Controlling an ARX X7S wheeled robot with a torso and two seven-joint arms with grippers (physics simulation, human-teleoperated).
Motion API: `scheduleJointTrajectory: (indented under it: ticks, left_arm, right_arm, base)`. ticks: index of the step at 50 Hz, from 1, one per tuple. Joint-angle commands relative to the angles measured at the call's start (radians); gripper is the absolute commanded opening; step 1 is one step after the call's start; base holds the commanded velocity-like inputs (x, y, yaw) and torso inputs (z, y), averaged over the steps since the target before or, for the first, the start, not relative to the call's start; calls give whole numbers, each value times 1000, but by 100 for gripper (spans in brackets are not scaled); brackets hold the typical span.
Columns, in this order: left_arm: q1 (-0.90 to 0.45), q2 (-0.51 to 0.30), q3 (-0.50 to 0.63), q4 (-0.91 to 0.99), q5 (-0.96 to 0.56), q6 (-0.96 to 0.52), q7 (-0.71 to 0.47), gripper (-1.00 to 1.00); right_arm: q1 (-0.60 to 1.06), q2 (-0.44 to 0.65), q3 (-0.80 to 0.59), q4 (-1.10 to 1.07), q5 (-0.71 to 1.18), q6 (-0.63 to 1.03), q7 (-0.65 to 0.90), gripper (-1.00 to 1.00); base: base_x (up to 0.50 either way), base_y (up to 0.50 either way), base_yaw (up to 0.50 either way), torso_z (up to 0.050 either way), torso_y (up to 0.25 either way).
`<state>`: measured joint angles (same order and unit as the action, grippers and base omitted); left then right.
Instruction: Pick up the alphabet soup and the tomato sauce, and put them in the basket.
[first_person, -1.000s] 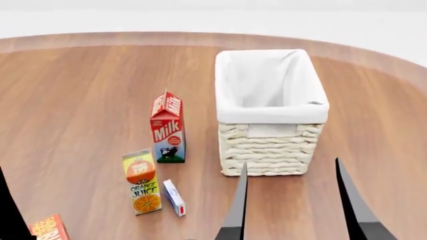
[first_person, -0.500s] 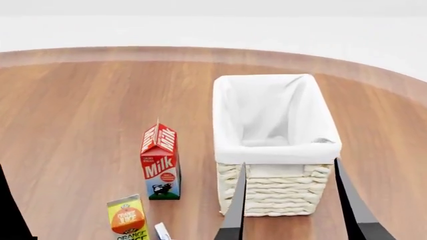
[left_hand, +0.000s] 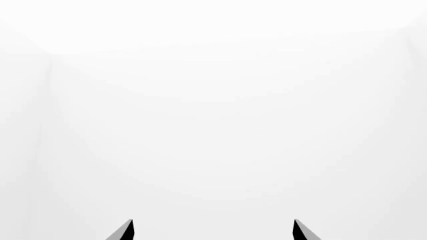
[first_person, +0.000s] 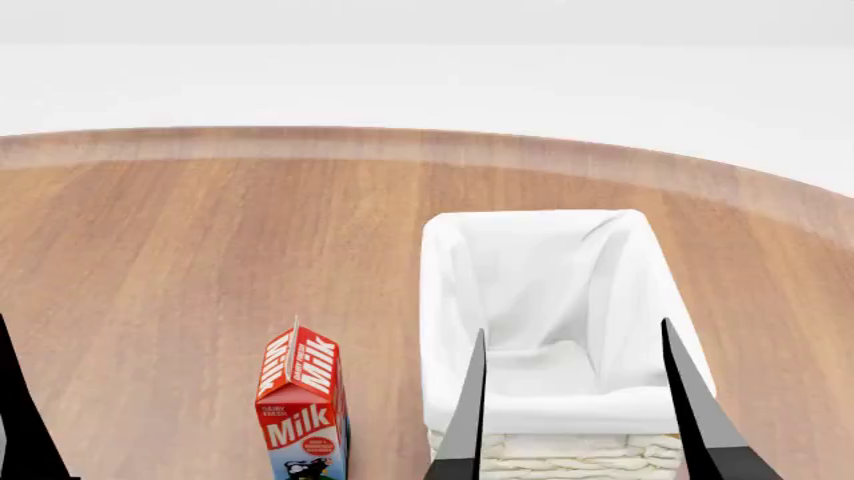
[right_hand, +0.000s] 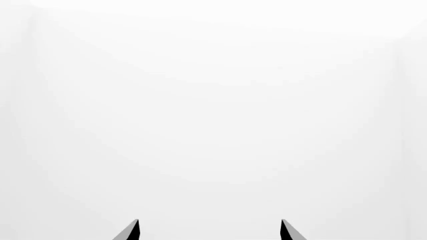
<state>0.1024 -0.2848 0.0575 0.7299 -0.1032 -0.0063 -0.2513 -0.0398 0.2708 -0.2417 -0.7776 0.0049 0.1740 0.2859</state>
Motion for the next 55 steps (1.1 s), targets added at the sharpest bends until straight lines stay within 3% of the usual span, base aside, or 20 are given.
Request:
scheduleJointTrajectory:
  ticks: [1,4,7,13,21,24,27,28,30,34,55]
  left_arm:
    - [0,-4,7,-6,0,5,-4,100]
    - [-4,-5,10,-1,1,-2,-6,100]
    - [-4,-6,12,-3,2,-1,-7,100]
    - [-5,-8,13,-3,0,-3,-10,100]
    - [-8,-9,16,-7,-3,-3,-15,100]
    - [-8,-8,23,-8,2,-4,-16,100]
    - [-11,-10,23,-4,0,-12,-19,100]
    - [-10,-9,23,-5,-1,-10,-19,100]
    - [-10,-11,24,-5,-1,-11,-20,100]
    - [-13,-12,25,-2,-2,-18,-23,100]
    - [-29,-16,45,5,5,-47,-34,100]
  right_arm:
    - [-11,8,-11,25,-4,-36,10,100]
    - [-22,10,-14,53,-9,-75,15,100]
    - [7,11,-10,-6,3,11,11,100]
    - [-21,22,-29,27,-26,-73,19,100]
    - [10,30,58,-127,36,73,40,100]
    - [135,26,125,-268,193,355,57,100]
    - [320,238,97,-269,593,470,377,100]
    - [387,248,143,-266,743,552,454,100]
    - [395,247,150,-244,822,576,475,100]
    - [501,232,217,-92,1230,696,598,100]
    - [672,264,121,218,1787,831,1000,100]
  base:
    - [352,0,0,0,0]
    - [353,0,0,0,3]
    - [352,1,0,0,0]
    - [117,1,0,0,0]
    - [0,0,0,0,0]
    - [0,0,0,0,0]
    - [0,0,0,0,0]
    - [0,0,0,0,0]
    - [0,0,0,0,0]
    - [0,0,0,0,0]
    - [0,0,0,0,0]
